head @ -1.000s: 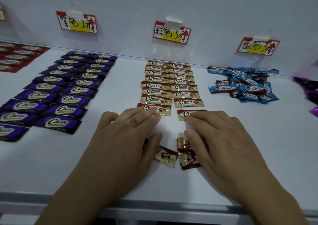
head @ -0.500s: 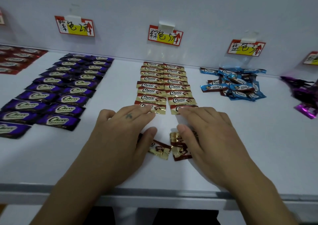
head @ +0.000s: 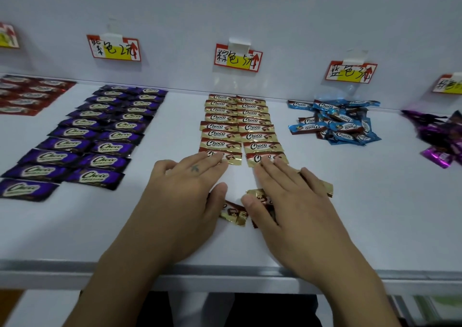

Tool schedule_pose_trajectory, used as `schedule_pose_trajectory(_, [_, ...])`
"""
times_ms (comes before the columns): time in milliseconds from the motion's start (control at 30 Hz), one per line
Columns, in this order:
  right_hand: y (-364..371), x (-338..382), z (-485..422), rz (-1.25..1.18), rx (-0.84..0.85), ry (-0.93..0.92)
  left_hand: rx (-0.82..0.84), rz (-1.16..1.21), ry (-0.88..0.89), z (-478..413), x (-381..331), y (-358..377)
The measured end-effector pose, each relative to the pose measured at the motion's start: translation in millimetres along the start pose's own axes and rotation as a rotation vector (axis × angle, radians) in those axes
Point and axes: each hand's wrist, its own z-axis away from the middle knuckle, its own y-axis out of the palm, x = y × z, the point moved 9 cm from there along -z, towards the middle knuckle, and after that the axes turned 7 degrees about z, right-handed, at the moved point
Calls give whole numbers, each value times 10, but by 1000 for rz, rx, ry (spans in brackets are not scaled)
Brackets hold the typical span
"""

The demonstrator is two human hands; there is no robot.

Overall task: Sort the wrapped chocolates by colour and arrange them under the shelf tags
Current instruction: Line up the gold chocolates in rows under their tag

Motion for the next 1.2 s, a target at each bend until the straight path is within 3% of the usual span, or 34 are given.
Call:
schedule_pose_trajectory(367, [-135,59,-54,-97,-17,6,39,11,-52,-118,-78,-57])
schedule_pose_trajectory(533, [-60,43,-215,-104,38,100,242,-16,-220,-229,23,150])
schedule_pose_trajectory(667, [37,26,-268,-83,65,115,357,-62,-251,-222,58,297])
schedule_pose_trajectory(1000, [24,55,-270,-94,7,105,294,-11,-264,-235,29,300])
schedule_pose_trajectory(1200, [-348,-124,36,-132,-235,90,-5,164,-132,12,-115,-97])
